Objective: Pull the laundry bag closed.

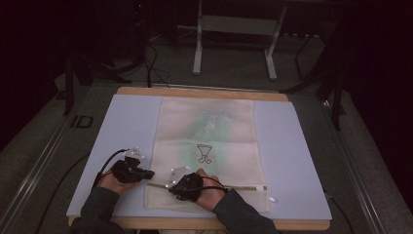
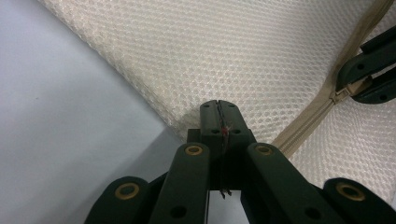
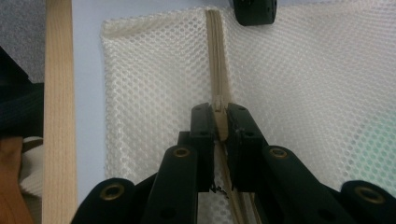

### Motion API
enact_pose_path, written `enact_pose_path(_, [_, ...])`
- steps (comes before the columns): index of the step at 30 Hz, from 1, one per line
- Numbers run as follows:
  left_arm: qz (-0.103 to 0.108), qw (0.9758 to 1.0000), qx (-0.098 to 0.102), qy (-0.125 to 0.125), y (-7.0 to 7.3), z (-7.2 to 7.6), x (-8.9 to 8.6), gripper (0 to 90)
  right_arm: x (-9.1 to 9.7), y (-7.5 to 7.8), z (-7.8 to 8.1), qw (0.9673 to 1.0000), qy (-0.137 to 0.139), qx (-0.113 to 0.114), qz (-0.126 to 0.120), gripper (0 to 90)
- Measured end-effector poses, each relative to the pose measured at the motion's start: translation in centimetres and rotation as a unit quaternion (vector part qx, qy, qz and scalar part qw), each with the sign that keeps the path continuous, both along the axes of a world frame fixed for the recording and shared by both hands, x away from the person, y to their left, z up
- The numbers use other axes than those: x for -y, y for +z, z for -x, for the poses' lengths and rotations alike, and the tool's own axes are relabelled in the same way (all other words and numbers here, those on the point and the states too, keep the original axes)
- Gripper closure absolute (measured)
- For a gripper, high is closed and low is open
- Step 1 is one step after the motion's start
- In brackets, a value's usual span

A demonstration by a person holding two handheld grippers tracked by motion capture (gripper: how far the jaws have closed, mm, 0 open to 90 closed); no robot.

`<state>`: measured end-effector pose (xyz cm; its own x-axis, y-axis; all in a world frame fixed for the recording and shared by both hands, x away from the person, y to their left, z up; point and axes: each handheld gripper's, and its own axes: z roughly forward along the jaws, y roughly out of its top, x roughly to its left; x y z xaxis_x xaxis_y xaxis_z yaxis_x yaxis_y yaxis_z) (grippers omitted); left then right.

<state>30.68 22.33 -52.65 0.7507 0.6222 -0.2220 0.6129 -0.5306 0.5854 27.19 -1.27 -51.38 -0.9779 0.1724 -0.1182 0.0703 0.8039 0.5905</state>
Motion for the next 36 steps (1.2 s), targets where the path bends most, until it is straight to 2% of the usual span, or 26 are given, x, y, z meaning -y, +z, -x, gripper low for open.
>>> enact_pose_path(18, [0.0, 1.0, -0.002, 0.0, 0.0, 0.0, 0.0, 90.0, 1.0, 0.0, 0.0, 1.0, -0.001, 0.0, 0.005, 82.3])
enact_pose_path(36, [0.003, 1.0, -0.002, 0.002, 0.0, 0.0, 0.0, 90.0, 2.1, -0.3, -0.2, 0.9999, -0.007, -0.011, 0.001, 82.4])
